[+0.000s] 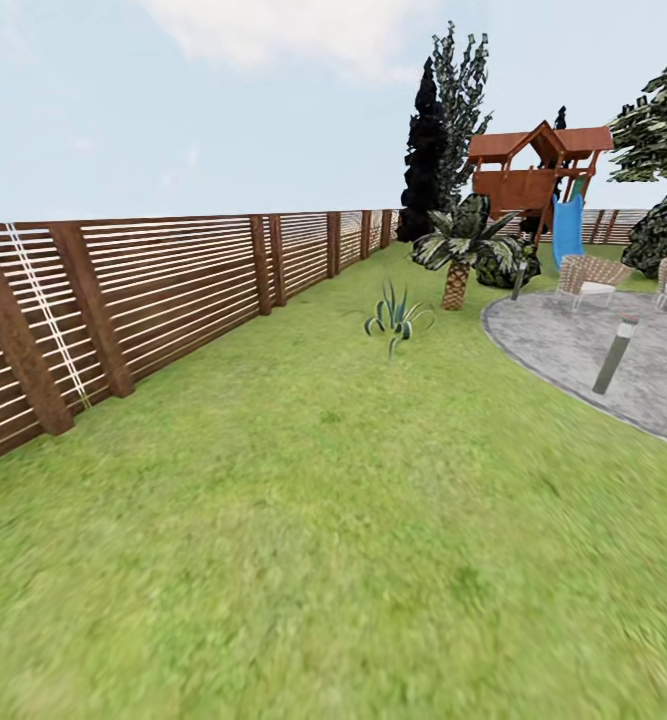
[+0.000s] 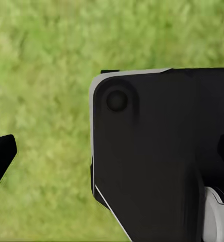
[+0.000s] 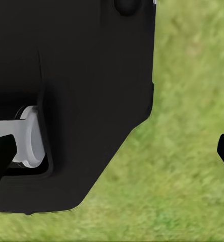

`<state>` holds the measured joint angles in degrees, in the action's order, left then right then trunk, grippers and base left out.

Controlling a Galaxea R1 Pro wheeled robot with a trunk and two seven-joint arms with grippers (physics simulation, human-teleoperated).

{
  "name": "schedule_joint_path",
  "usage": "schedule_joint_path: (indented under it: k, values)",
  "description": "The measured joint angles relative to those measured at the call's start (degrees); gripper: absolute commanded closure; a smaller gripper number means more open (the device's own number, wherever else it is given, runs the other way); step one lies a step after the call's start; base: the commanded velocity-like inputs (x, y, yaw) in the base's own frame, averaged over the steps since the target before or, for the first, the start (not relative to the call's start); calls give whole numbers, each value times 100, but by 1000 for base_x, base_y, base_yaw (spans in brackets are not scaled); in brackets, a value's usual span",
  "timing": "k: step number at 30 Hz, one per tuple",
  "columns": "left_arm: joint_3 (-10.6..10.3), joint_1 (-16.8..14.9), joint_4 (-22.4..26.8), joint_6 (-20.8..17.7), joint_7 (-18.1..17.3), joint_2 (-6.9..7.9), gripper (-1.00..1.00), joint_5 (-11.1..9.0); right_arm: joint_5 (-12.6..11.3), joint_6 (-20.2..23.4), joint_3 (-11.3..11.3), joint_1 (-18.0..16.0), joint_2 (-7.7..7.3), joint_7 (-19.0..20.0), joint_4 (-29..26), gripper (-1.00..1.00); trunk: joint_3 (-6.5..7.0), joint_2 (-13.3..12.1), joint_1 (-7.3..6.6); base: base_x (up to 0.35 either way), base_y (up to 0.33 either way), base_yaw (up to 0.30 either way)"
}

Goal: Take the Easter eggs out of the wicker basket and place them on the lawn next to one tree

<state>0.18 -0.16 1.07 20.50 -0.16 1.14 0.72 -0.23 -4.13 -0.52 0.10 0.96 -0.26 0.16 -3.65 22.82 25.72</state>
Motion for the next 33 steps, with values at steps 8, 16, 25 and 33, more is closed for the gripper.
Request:
schedule_joint_path:
  k: [8,16,25,33]
  values:
    - [0,0,-1,2,0,0,-100,0,4,4,4,-1,7,-4,0,-100,0,0,0,317,160,82]
    - [2,0,2,1,0,1,-100,0,3,-1,-1,0,1,0,0,-100,0,0,0,315,174,107]
    - [-2,0,-1,0,0,0,-100,0,0,-2,-3,0,0,0,0,-100,0,0,0,314,162,9]
    - [-2,0,-1,0,0,0,-100,0,0,0,1,0,0,1,0,-100,0,0,0,314,78,1]
